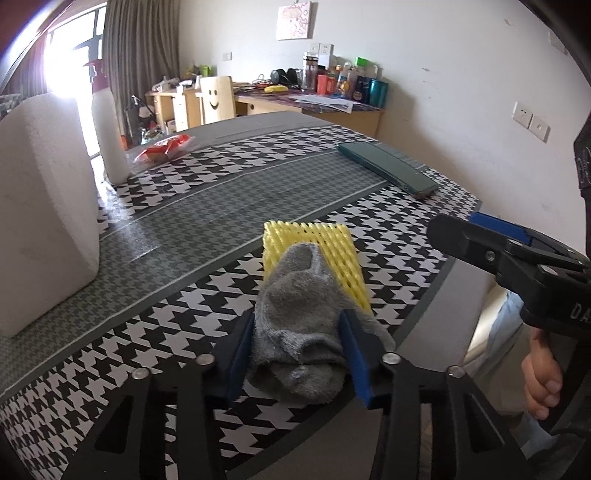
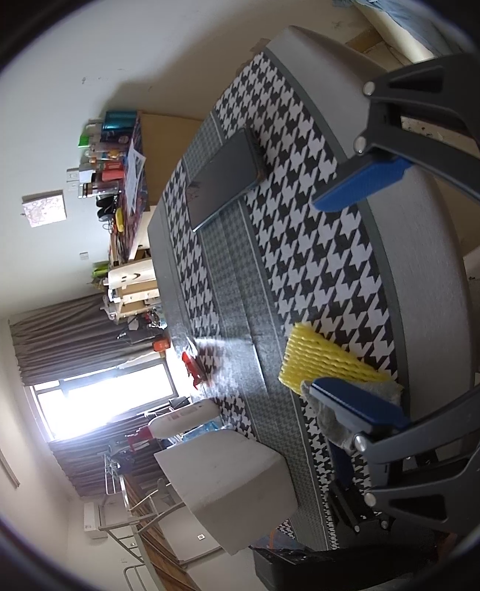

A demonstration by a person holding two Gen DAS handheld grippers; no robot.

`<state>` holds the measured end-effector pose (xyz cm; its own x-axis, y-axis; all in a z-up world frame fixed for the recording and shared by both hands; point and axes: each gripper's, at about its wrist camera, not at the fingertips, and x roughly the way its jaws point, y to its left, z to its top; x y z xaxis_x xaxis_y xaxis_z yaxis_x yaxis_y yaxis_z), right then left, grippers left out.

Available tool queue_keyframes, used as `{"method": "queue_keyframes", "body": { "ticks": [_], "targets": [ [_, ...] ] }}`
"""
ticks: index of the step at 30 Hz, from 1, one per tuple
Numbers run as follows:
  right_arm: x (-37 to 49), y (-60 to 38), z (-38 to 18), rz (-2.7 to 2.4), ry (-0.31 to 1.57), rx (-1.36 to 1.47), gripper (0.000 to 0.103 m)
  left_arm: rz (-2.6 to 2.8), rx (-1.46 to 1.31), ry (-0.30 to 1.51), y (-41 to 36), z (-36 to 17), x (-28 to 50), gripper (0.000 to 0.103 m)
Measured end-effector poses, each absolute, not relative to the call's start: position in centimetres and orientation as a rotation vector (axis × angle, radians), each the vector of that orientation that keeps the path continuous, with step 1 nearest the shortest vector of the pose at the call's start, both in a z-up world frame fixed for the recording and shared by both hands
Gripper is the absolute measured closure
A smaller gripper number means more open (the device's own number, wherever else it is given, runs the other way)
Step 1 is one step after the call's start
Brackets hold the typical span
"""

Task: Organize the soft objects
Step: 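Close the left tool on the grey sock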

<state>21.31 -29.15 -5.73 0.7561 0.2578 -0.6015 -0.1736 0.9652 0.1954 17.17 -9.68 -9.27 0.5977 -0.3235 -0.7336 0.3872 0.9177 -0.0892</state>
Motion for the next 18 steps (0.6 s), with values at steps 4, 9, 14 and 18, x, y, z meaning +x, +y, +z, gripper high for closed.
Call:
{"method": "queue_keyframes", "body": {
  "ticks": [4,9,14,18],
  "targets": [
    [21.4,-29.1,-5.8,0.236,0.676,0.129,0.010,-0.420,0.080,0.833,-9.8,-9.1,16.7,0.070],
    [21.2,-28.7,-5.7,0.241,0.671,0.115,0.009,-0.443,0.096,0.809,-10.0,-8.5,15.9,0.082],
    [21.1,-28.6,-5.6,0.243,0.669,0.126,0.010,-0.476,0.080,0.799,-9.6,-8.0,15.4,0.084],
    [21.4,-28.7,-5.6,0.250,0.675,0.141,0.010,-0.506,0.083,0.772,-9.4,-7.3,14.7,0.084]
  ]
}}
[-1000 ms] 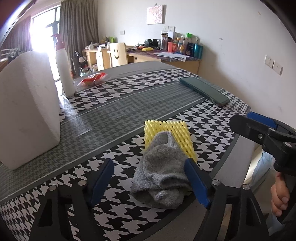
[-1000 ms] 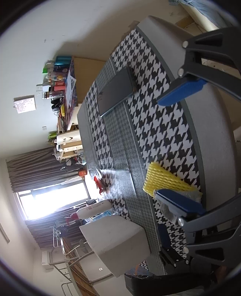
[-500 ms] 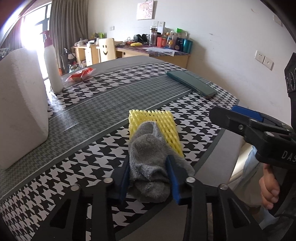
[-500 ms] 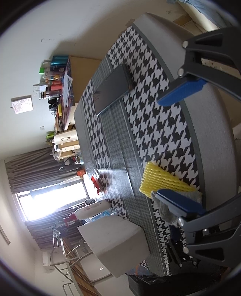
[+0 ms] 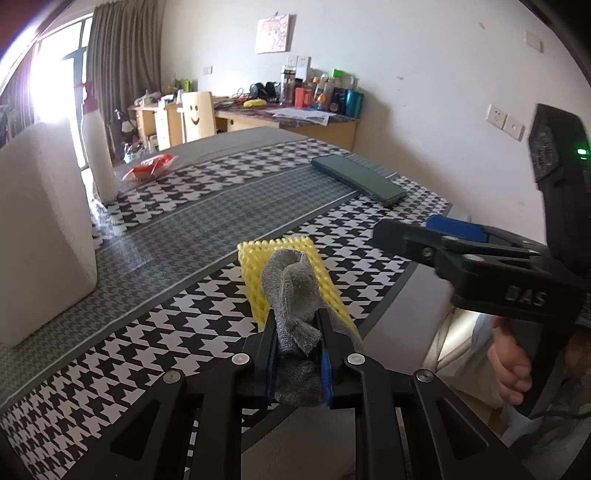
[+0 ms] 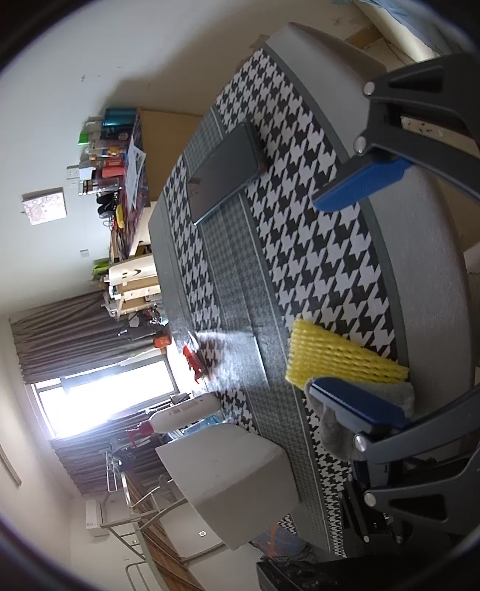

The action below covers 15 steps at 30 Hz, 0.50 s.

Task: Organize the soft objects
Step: 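Close the left tool on the grey sock, then close the right tool on the yellow foam mesh and lift it while the left tool lifts the sock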

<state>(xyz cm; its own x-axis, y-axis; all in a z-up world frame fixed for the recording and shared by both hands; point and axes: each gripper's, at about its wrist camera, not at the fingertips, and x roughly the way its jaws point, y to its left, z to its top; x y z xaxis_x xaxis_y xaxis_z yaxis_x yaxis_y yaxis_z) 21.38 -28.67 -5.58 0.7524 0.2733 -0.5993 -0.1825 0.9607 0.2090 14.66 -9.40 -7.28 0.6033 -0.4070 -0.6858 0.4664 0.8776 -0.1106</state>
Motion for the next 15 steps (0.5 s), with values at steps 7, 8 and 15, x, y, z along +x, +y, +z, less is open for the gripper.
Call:
{"method": "queue_keyframes", "body": {
  "ticks": [7,8,15],
  "targets": [
    [22.0,-27.9,-5.7,0.284,0.702,0.154,0.010,-0.464,0.085,0.751,-8.2,-7.0,14.3,0.084],
    [22.1,-27.7,-5.8,0.285,0.709,0.155,0.010,-0.450,0.085,0.749,-7.9,-7.0,14.4,0.084],
    [22.4,-26.4,-6.3,0.318,0.738,0.146,0.010,-0.393,0.065,0.745,-6.2,-6.7,14.7,0.084]
  ]
}}
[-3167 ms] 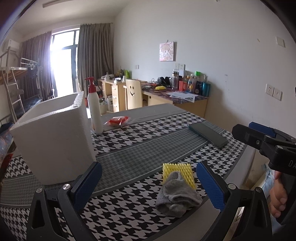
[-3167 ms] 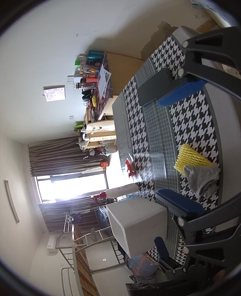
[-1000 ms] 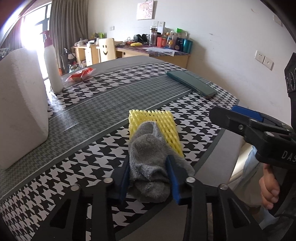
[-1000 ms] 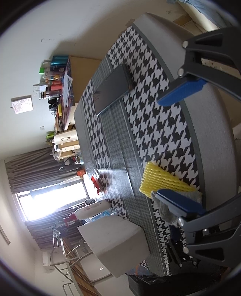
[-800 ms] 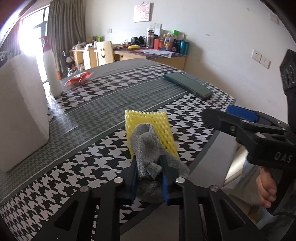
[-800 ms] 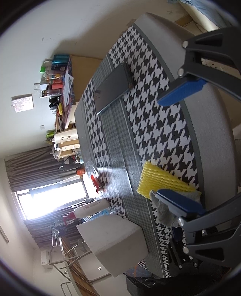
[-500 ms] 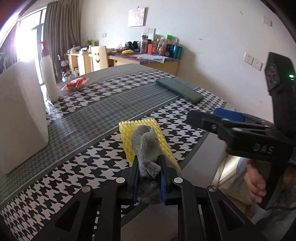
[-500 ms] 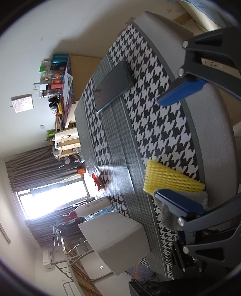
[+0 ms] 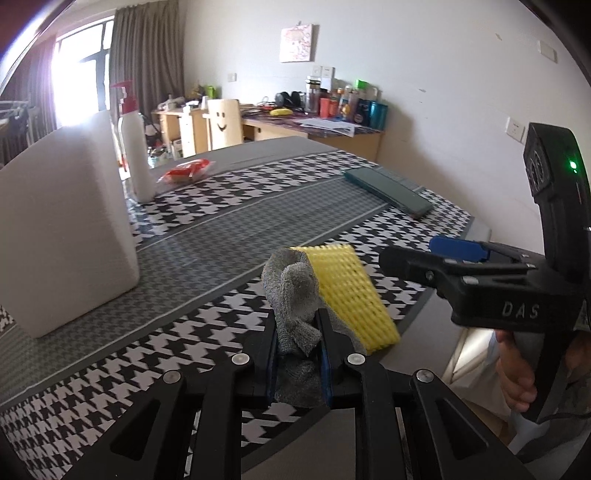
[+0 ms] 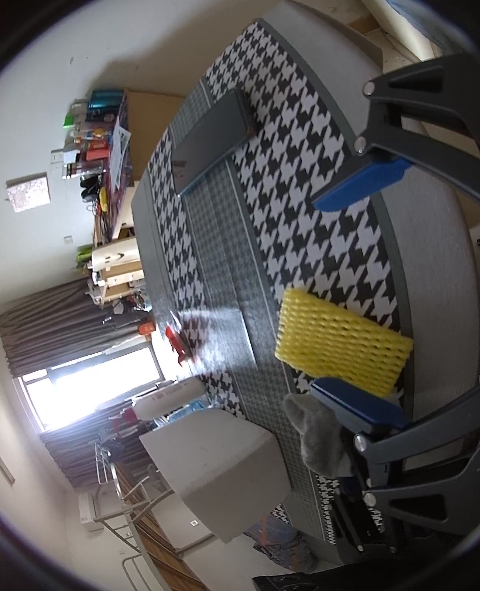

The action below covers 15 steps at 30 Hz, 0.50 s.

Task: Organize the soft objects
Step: 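Close the right tool on the yellow foam mesh and lift it while the left tool lifts the sock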

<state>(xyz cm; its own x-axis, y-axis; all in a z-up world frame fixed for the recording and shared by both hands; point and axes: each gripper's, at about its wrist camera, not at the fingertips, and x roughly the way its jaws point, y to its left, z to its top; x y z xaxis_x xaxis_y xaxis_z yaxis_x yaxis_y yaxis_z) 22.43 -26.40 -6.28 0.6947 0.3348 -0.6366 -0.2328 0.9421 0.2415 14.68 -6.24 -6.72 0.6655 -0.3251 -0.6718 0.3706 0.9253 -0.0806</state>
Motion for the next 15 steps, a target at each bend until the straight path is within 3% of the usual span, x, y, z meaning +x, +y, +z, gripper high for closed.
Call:
{"method": "queue_keyframes", "body": {
  "ticks": [5,15],
  "targets": [
    [22.8,-25.1,-6.8,0.329,0.770,0.119,0.010,-0.353,0.057,0.758,-5.5,-6.9,15.2,0.084],
    [23.7,-22.9,-8.8,0.389,0.880,0.085,0.037,-0.333,0.034,0.758,-4.6,-7.0,15.4,0.084]
  ]
}}
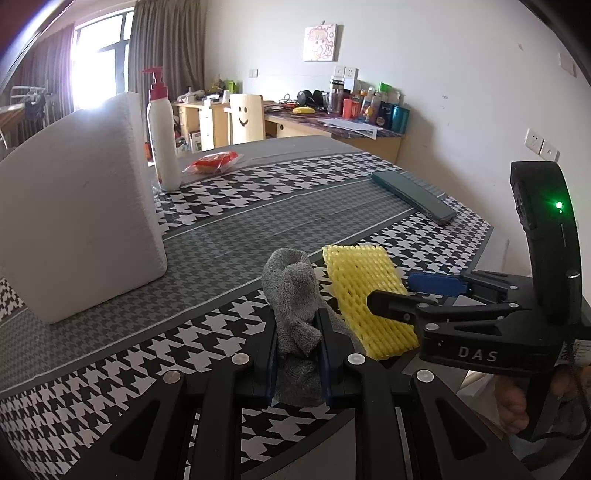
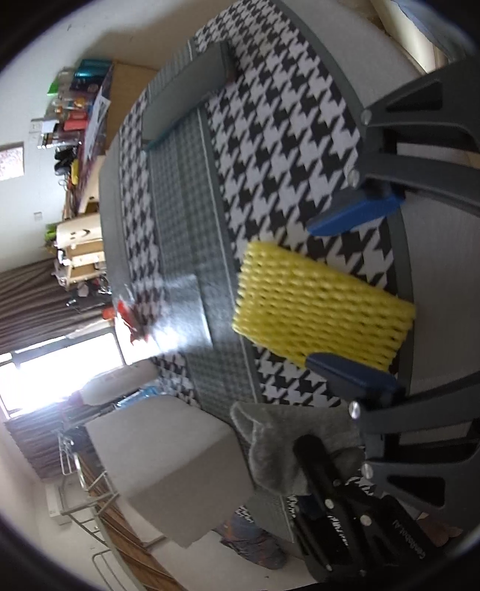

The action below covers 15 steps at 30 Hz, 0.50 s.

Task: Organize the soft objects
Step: 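Close the right tool on the yellow foam mesh and lift it while the left tool lifts the sock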

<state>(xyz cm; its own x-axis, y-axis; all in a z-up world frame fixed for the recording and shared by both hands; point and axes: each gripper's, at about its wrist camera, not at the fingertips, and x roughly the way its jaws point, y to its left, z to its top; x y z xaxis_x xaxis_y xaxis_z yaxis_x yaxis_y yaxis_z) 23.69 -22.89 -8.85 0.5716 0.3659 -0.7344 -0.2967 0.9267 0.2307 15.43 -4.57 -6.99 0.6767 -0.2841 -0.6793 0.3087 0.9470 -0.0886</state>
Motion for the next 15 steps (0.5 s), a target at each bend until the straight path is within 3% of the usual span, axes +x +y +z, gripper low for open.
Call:
{"method": "queue_keyframes", "body": {
  "ticks": [15],
  "targets": [
    [23.6,-21.3,-8.9,0.352,0.887,0.006,0.063,-0.340,0.013,0.753,-3.9,-6.8,15.2,0.084]
  ]
}}
